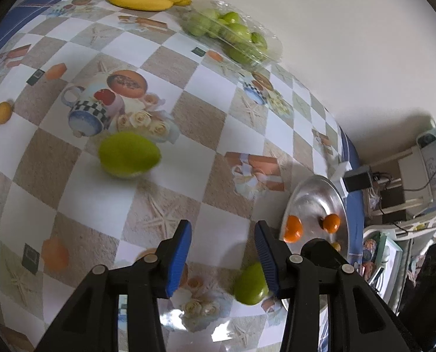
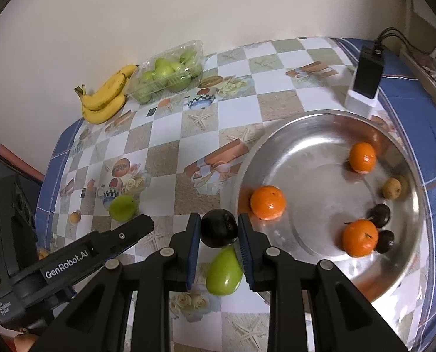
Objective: Organize fruits
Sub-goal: 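Carry the plum with the right tool while the left tool carries the mango toward the bowl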
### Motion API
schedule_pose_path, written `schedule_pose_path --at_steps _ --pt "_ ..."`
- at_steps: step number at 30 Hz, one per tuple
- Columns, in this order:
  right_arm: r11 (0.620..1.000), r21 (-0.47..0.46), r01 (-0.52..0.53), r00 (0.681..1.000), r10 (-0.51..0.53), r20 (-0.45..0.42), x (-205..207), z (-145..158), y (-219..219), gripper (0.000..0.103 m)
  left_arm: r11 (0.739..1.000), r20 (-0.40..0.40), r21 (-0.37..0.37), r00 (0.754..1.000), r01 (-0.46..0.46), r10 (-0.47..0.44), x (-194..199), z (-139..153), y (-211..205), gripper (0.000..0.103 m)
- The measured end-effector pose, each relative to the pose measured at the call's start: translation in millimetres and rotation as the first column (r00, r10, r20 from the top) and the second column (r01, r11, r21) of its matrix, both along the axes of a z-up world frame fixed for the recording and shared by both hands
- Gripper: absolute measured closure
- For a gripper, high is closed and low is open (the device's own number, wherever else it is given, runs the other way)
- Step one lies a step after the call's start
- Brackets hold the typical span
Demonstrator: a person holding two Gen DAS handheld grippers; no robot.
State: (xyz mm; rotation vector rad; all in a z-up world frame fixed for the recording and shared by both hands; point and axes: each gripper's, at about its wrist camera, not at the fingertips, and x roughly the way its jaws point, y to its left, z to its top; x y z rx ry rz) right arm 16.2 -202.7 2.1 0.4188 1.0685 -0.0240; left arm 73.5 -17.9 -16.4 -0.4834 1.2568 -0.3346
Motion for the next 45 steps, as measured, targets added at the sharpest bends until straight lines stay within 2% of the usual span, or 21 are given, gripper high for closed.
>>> schedule_pose_path --at_steps 9,20,23,26,29,33,45 --pt "0.999 0.016 0.031 0.999 -0.031 0.013 -15 5 -11 0.076 0.995 -0.026 -0.004 0.994 0.103 -0.103 -21 -3 -32 0.054" --pt "0.998 0.036 0.051 0.999 -0.051 0.007 -14 3 -21 0.076 0.972 -0.081 0.072 0.972 0.225 -0.220 -32 -24 -65 0.054" --pt "0.998 0.036 0.050 0.999 -0.050 0.007 -14 2 -21 0.076 0.963 -0.079 0.103 0.968 0.247 -0.240 -34 -27 -72 0.050" --pt "0.998 0.038 0.050 0.999 -0.050 0.005 -13 2 -21 0.076 0.967 -0.079 0.111 0.972 0.230 -0.222 -33 -26 -67 0.049" --pt "0.998 0.038 0.050 0.999 -0.051 0.006 -14 2 -20 0.076 0.981 -0.053 0.127 0.989 0.144 -0.138 -26 -18 -48 0.051" --pt "0.998 0.037 0.044 0.999 -0.044 0.009 -13 3 -19 0.076 0.997 -0.036 0.044 0.998 0.060 -0.058 -19 -12 -23 0.051" --pt "0.999 0.035 0.037 0.999 -0.037 0.002 -12 1 -19 0.076 0.987 -0.050 0.117 0.993 0.111 -0.106 -12 -25 -39 0.051"
